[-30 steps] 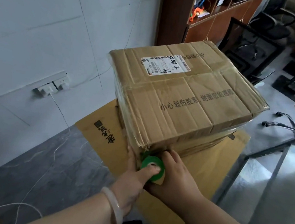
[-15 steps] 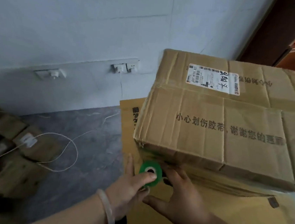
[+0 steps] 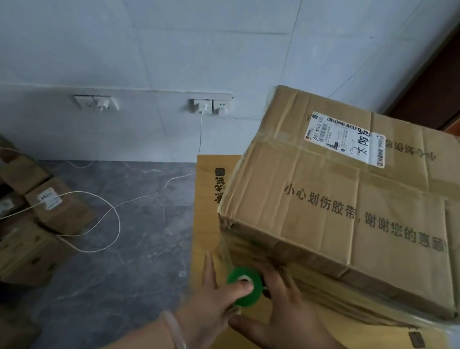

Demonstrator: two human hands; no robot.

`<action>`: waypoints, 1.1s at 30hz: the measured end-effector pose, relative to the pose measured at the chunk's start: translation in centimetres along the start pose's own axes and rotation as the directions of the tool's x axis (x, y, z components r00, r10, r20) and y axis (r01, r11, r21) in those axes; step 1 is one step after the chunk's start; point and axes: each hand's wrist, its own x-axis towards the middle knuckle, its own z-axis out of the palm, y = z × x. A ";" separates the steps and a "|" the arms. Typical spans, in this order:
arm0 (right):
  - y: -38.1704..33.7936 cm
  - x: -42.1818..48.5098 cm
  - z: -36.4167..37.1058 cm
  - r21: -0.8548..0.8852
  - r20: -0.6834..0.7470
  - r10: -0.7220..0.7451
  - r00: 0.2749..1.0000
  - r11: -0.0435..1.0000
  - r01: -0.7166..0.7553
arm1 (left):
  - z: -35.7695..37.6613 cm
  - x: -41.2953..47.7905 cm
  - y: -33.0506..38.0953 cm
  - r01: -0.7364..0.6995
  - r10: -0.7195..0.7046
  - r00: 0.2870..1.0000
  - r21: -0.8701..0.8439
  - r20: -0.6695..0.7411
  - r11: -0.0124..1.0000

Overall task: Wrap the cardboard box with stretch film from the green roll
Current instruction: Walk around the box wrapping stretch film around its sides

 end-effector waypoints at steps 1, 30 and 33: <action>0.0 -0.3 0.1 -0.035 0.005 0.012 1.000 0.999 -0.012 | 0.0 0.2 -0.3 -0.005 0.005 1.000 0.015 0.011 1.000; 10.0 -2.5 -7.8 0.030 0.452 -0.342 0.824 0.929 0.370 | 11.2 0.0 -12.0 -0.284 0.133 0.917 -0.380 -0.377 0.880; 10.3 -2.5 -8.2 0.149 0.509 -0.269 0.818 0.963 0.224 | 11.6 0.6 -12.6 -0.293 0.131 0.913 -0.400 -0.385 0.869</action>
